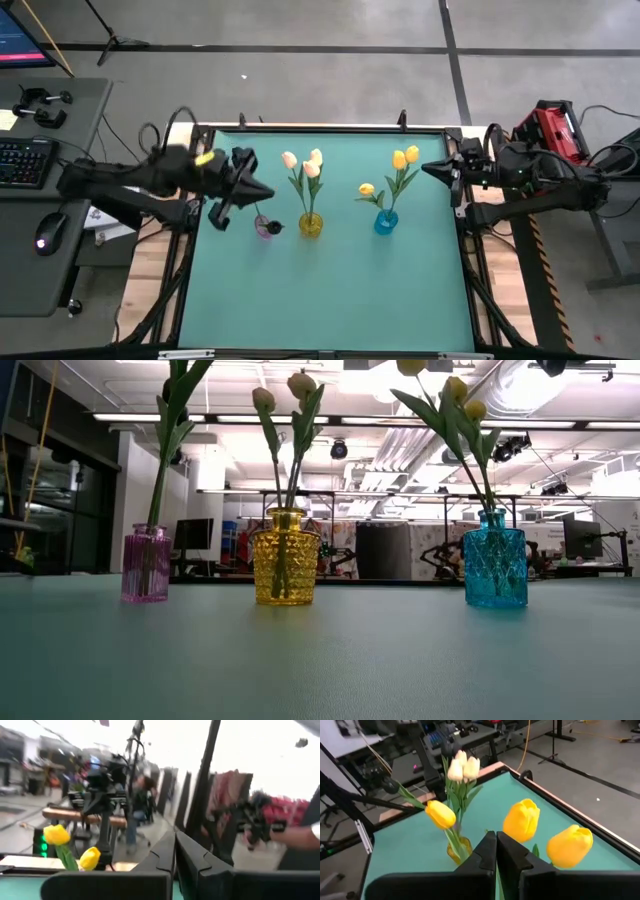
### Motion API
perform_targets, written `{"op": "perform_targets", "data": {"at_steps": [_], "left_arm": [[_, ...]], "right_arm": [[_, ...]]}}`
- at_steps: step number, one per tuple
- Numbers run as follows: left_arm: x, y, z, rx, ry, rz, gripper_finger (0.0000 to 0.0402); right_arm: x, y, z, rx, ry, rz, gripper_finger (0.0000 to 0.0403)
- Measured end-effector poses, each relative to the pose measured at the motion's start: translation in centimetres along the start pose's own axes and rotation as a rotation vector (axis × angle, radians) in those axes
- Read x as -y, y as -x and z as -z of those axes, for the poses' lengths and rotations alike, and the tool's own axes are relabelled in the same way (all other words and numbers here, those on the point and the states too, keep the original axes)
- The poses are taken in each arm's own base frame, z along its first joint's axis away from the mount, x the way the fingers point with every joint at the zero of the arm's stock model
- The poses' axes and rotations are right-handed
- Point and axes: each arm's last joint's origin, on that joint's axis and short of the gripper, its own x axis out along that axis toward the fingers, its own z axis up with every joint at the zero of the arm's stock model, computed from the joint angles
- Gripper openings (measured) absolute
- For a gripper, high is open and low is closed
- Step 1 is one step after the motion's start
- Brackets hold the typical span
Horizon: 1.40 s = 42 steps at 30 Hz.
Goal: Sort flowers into vase by color
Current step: Return to Home Position
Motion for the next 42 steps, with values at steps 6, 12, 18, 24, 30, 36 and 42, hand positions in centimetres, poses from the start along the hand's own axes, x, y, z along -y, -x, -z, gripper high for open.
{"op": "perform_targets", "data": {"at_steps": [6,12,18,24,30,36,42], "left_arm": [[-0.3,3.7,4.8,0.206,0.048,-0.058,0.0000],[-1.1,7.2,8.6,0.280,0.090,-0.144,0.0000],[-1.8,10.1,11.6,0.333,0.125,-0.214,0.0000],[-2.2,12.1,14.0,0.393,0.178,-0.263,0.0000],[-2.5,13.0,15.1,0.414,0.218,-0.307,0.0000],[-2.5,13.2,14.8,0.440,0.238,-0.305,0.0000],[-2.5,13.2,14.9,0.435,0.248,-0.300,0.0000]], "right_arm": [[-0.1,0.0,-0.2,0.024,-0.016,-0.009,0.0000],[0.0,0.2,-0.2,0.030,-0.048,-0.012,0.0000],[0.2,1.0,-0.3,0.051,-0.083,-0.031,0.0000],[0.7,2.2,-0.2,0.083,-0.118,-0.049,0.0000],[1.2,3.0,0.3,0.062,-0.137,-0.042,0.0000],[1.2,1.8,1.7,0.048,-0.133,-0.067,0.0000],[1.2,-1.0,5.1,0.077,-0.145,-0.189,0.0000]]}}
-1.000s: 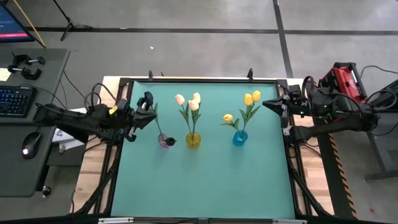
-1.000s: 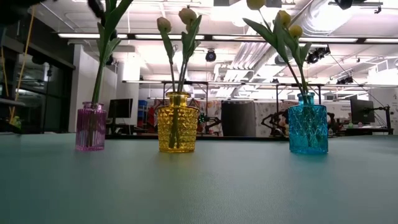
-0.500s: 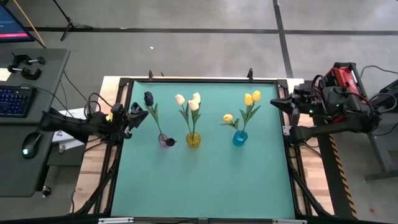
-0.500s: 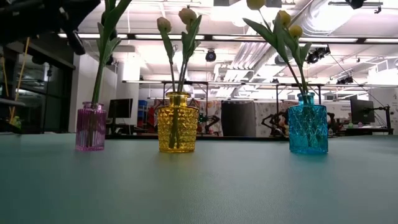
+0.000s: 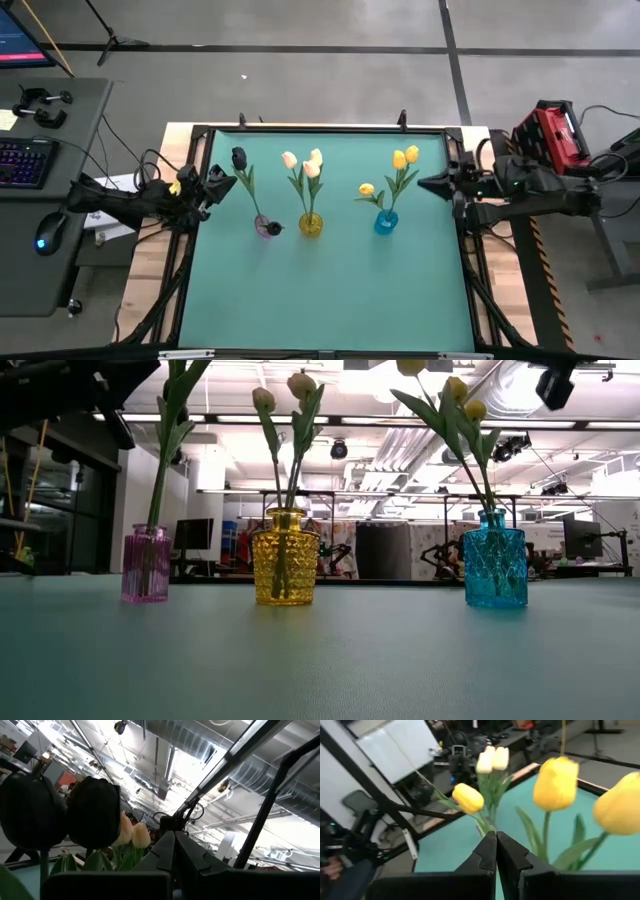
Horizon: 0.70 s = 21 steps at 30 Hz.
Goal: Sort flowers into vase by color
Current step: Return to Home Position
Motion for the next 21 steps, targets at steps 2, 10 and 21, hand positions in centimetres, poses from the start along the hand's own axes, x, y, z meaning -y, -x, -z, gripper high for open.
{"op": "perform_targets", "data": {"at_steps": [2,10,21], "left_arm": [[0.0,0.0,0.0,-0.003,-0.010,-0.001,0.0000],[-0.1,0.0,0.2,-0.019,-0.033,-0.008,0.0000],[-0.1,0.0,0.2,-0.020,-0.034,-0.007,0.0000]], "right_arm": [[0.5,-0.3,1.1,0.022,-0.005,-0.030,0.0000],[2.3,1.2,3.9,0.167,0.009,-0.080,0.0000],[4.2,0.2,7.8,0.350,0.018,-0.189,0.0000]]}}
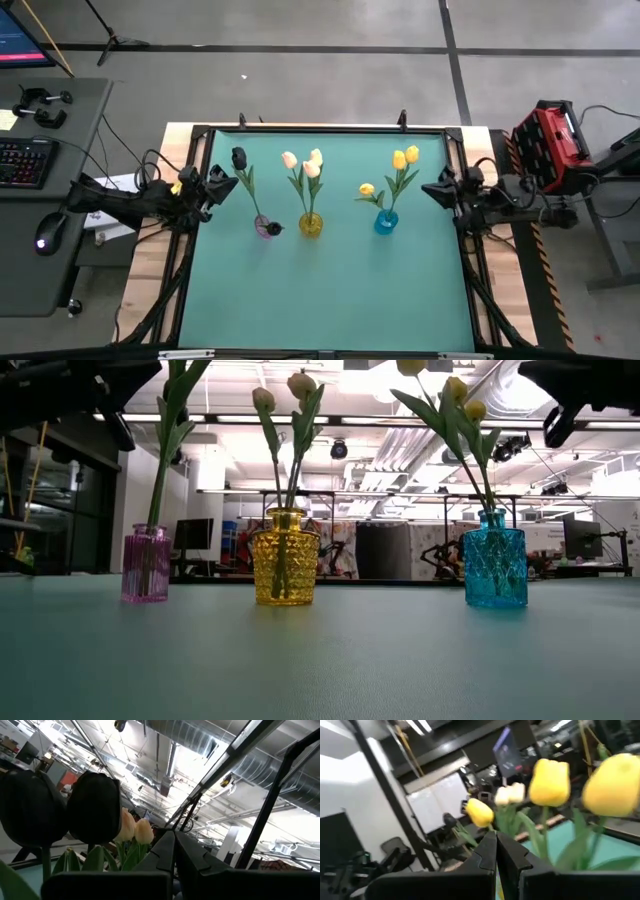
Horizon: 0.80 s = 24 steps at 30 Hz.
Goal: Sort flowers into vase by color
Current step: Return to Home Position
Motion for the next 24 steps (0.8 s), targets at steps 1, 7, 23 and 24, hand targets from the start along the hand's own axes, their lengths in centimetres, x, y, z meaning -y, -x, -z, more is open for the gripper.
{"op": "perform_targets", "data": {"at_steps": [1,7,23,24], "left_arm": [[0.0,0.0,0.0,0.000,0.000,0.000,0.0000],[-0.1,0.0,0.2,-0.020,-0.006,-0.005,0.0000],[-0.1,0.0,0.4,-0.041,-0.014,-0.013,0.0000],[-0.1,0.0,0.4,-0.041,-0.014,-0.013,0.0000]], "right_arm": [[0.1,-0.2,0.3,0.013,0.000,-0.017,0.0000],[0.8,-0.6,2.5,0.074,0.012,-0.087,0.0000],[1.8,-0.8,5.1,0.012,0.097,-0.102,0.0000],[1.9,-0.8,5.4,-0.017,0.100,-0.092,0.0000]]}}
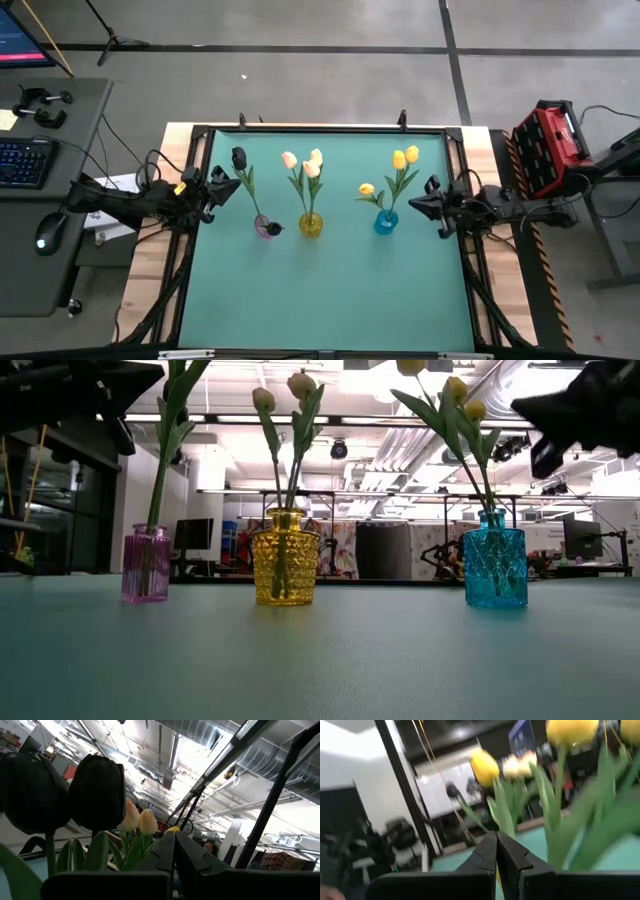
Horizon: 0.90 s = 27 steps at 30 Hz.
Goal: Sort flowers into vase by color
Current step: Return to Home Position
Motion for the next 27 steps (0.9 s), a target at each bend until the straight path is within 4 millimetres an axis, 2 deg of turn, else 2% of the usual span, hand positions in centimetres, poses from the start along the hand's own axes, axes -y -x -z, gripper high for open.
{"op": "perform_targets", "data": {"at_steps": [6,8,27], "left_arm": [[0.0,0.0,0.0,0.000,0.000,0.000,0.0000],[0.0,0.0,0.0,0.000,0.000,0.000,0.0000],[0.0,0.0,0.0,-0.002,-0.001,-0.001,0.0000]], "right_arm": [[0.6,0.2,1.9,-0.200,0.004,0.062,0.0000],[0.6,0.2,2.0,-0.218,0.004,0.054,0.0000],[0.6,0.2,2.1,-0.221,0.004,0.056,0.0000]]}}
